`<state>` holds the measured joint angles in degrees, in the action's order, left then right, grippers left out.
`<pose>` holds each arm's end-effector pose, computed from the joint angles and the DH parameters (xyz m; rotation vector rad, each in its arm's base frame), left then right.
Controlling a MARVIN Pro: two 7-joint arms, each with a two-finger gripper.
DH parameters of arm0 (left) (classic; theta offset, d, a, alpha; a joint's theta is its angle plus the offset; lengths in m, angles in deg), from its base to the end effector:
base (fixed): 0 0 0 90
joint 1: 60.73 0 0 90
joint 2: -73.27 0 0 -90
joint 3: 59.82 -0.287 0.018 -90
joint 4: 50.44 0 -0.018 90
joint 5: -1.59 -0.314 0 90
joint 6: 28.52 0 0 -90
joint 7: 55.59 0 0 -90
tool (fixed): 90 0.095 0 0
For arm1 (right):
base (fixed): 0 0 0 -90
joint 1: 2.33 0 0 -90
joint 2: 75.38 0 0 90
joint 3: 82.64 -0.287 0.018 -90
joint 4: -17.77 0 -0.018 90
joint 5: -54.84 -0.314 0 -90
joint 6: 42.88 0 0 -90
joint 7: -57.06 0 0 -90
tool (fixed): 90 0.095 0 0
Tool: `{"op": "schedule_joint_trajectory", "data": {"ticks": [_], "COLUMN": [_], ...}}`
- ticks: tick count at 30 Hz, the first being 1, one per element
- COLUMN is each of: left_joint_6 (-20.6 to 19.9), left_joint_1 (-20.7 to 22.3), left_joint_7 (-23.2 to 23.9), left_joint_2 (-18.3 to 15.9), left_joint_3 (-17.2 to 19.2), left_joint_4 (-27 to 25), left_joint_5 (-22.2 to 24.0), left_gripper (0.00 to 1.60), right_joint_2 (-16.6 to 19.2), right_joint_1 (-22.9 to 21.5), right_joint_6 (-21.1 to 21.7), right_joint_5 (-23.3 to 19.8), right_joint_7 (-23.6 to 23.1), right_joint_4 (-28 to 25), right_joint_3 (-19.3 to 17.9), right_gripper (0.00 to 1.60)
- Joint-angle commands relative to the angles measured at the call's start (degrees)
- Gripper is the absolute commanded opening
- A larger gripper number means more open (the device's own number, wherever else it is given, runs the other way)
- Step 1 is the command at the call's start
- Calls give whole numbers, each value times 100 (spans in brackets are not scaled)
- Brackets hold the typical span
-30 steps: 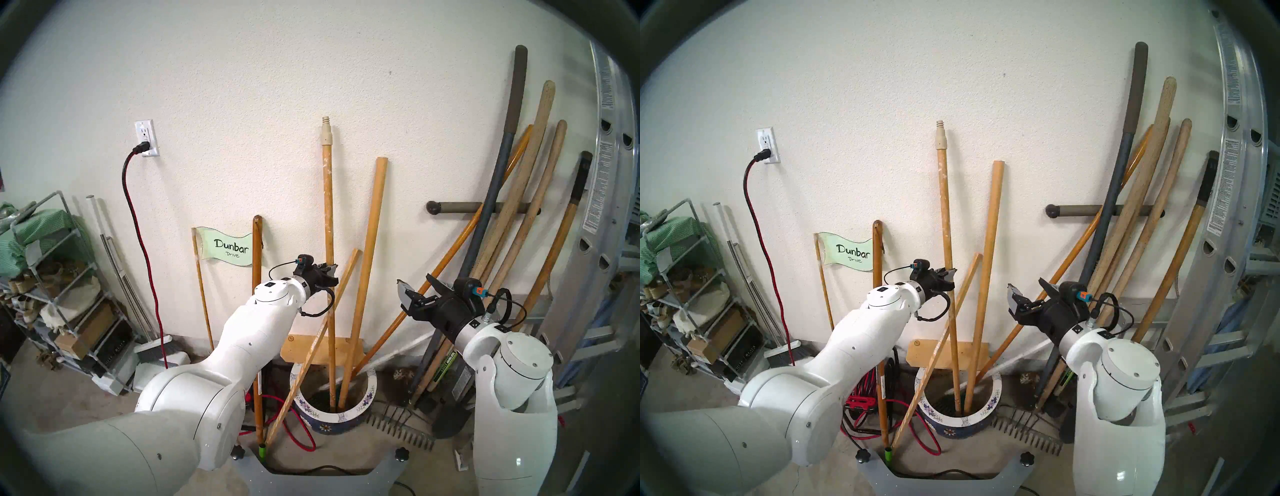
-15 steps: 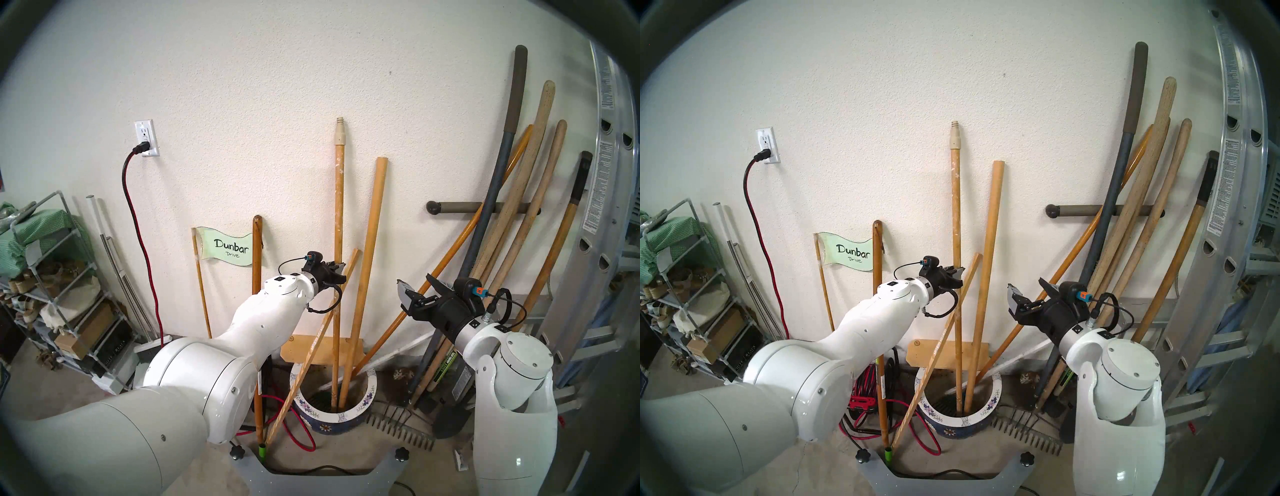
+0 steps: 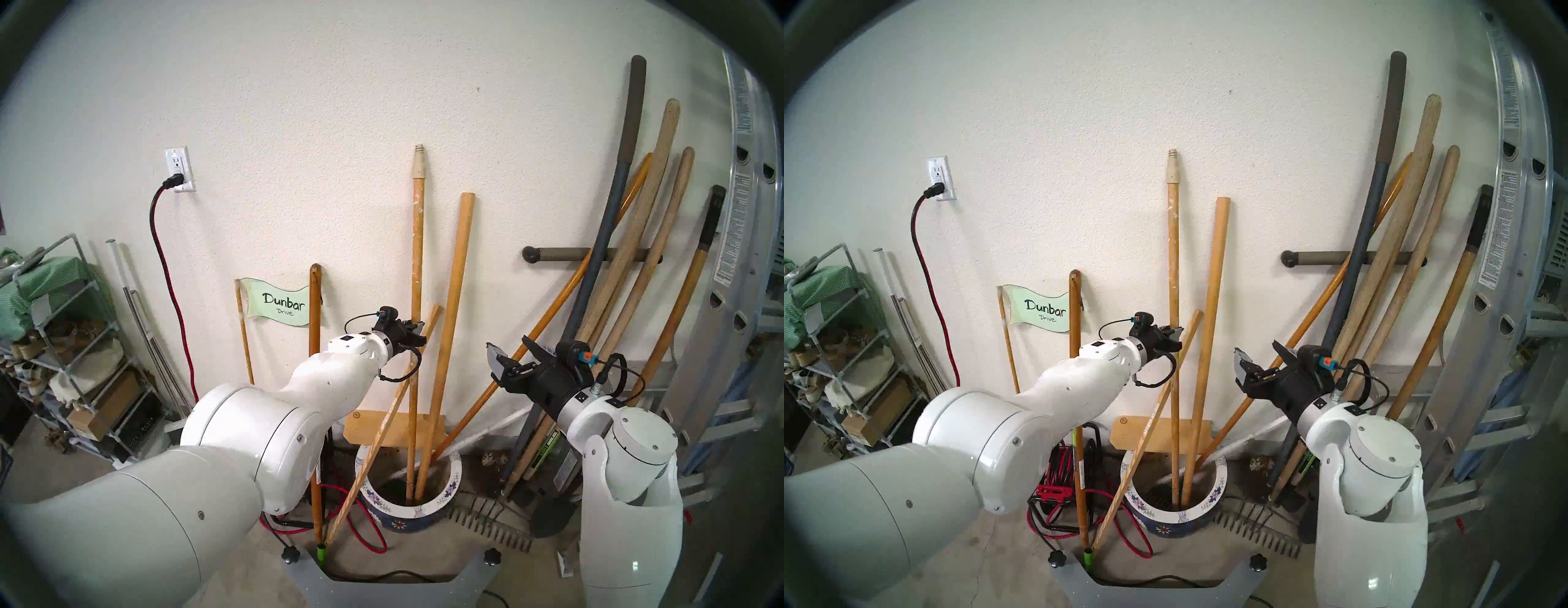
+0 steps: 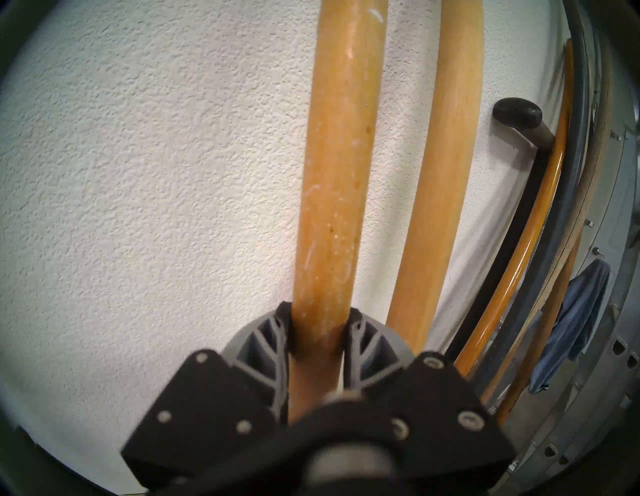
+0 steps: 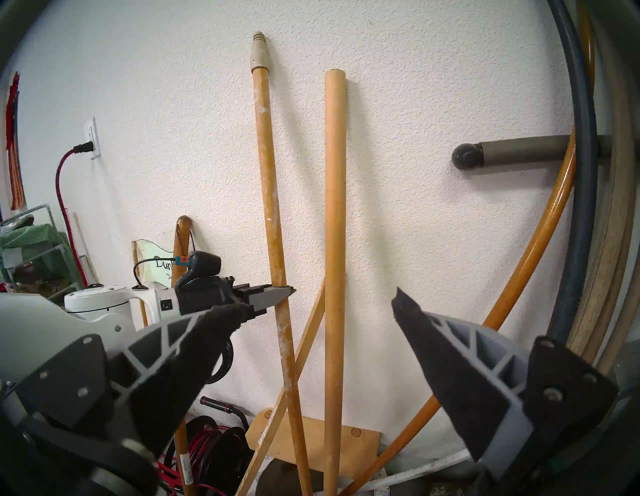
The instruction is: Put wooden sticks into the pot
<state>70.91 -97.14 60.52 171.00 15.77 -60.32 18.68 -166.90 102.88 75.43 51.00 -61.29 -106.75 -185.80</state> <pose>0.5830 -0.1487 -0.3281 2.0478 -0.3762 1.5356 0.3268 -0.0344 -0.2062 -2.1665 -0.2141 -1.8854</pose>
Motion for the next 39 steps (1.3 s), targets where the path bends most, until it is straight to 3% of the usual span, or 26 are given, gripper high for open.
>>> {"op": "schedule_joint_trajectory", "data": {"ticks": [1, 3, 5, 6, 7, 8, 9, 20, 39], "left_joint_6": [65, 122, 145, 156, 168, 171, 172, 71, 21], "left_joint_1": [85, 42, 21, 11, -7, -21, -34, -264, -1397], "left_joint_7": [59, 135, 175, 194, 218, 211, 189, 166, 313], "left_joint_2": [103, 93, 90, 87, 84, 87, 90, 37, -88], "left_joint_3": [12, 13, 20, 24, 29, 39, 37, 7, -115], "left_joint_4": [90, 20, -6, -16, -34, -48, -63, -403, -2212], "left_joint_5": [26, 39, 54, 62, 71, 83, 82, 57, 41], "left_gripper": [27, 30, 57, 60, 72, 134, 160, 160, 160], "right_joint_2": [15, 15, 15, 15, 15, 15, 15, 15, 10], "right_joint_1": [-1, -1, -1, -1, -1, -1, -1, -1, 0], "right_joint_6": [15, 15, 15, 15, 15, 15, 15, 15, 6], "right_joint_5": [8, 8, 8, 8, 8, 8, 8, 8, 6], "right_joint_7": [-4, -4, -4, -4, -4, -4, -4, -4, -3], "right_joint_4": [-6, -6, -6, -6, -6, -6, -6, -6, -4], "right_joint_3": [-1, -1, -1, -1, -1, -1, -1, -1, -1], "right_gripper": [160, 160, 160, 160, 160, 160, 160, 160, 160]}}
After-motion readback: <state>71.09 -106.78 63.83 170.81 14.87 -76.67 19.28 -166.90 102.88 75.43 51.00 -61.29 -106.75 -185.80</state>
